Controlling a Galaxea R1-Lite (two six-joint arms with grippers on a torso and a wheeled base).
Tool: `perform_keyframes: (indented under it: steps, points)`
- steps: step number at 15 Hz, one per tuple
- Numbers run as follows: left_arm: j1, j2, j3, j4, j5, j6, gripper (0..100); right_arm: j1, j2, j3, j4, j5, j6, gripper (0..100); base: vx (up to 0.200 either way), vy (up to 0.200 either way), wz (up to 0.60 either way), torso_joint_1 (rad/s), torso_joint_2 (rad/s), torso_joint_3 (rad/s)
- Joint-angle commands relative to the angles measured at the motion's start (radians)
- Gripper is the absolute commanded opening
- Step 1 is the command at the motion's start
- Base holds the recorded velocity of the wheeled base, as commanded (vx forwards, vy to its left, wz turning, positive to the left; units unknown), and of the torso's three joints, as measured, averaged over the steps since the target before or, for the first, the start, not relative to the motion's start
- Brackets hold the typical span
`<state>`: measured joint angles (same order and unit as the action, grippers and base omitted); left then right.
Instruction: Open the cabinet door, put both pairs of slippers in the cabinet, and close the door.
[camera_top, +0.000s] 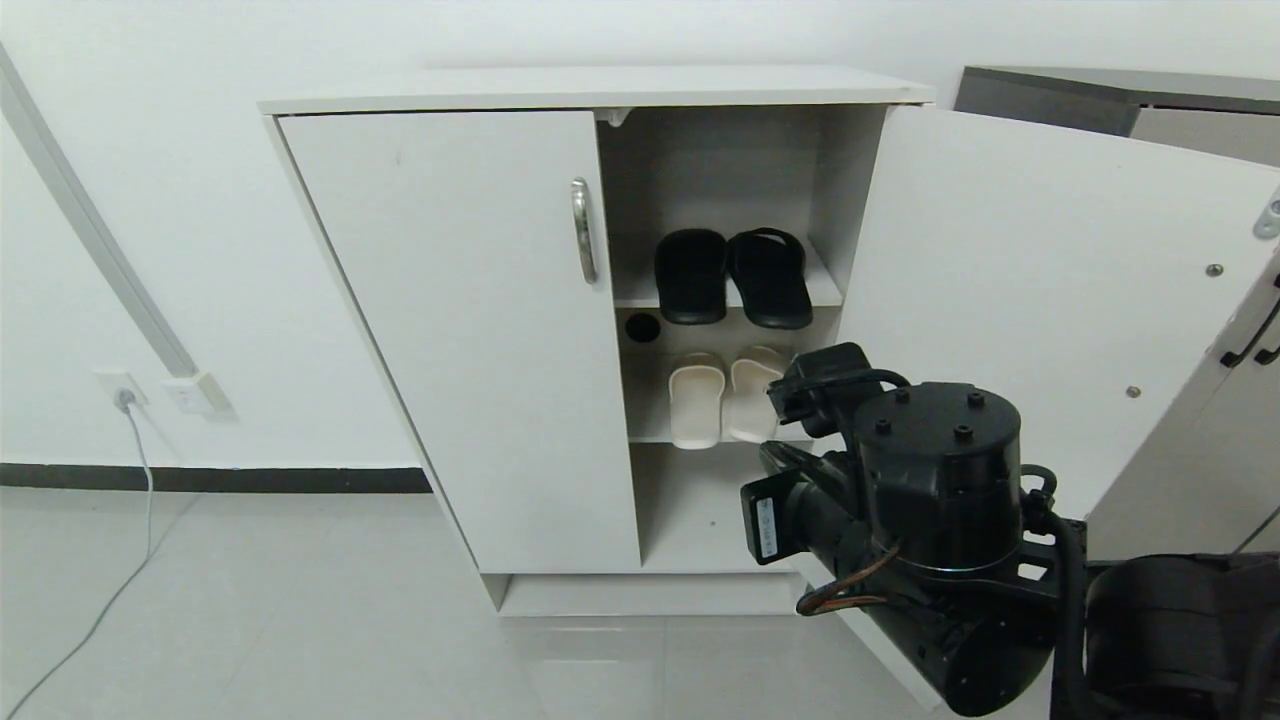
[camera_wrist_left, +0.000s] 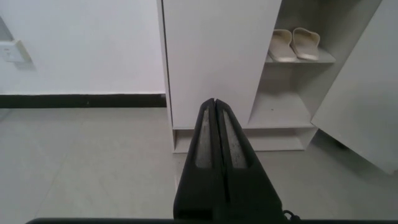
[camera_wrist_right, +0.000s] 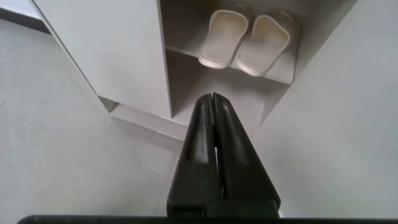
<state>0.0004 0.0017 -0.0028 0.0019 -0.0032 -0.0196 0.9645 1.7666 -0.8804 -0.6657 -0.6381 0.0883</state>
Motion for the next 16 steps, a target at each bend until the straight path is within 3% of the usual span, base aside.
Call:
perform_keyframes:
  steps: [1, 12, 16]
  points:
    - [0.001, 0.000, 0.000, 0.000, 0.000, 0.000, 0, 0.000, 0.004, 0.006, -0.006, 0.000, -0.004, 0, 0.000, 0.000, 0.00, 0.000, 0.00, 0.000]
    - [0.003, 0.000, 0.000, 0.000, 0.000, -0.002, 0, 0.000, 0.004, 0.012, -0.006, 0.001, -0.007, 0, 0.000, 0.000, 0.00, 0.001, -0.01, -0.006]
    - [0.001, 0.000, 0.000, 0.000, 0.000, -0.002, 0, 0.000, 0.005, 0.014, -0.006, 0.003, -0.013, 0, 0.000, 0.000, 0.00, 0.020, -0.22, -0.325]
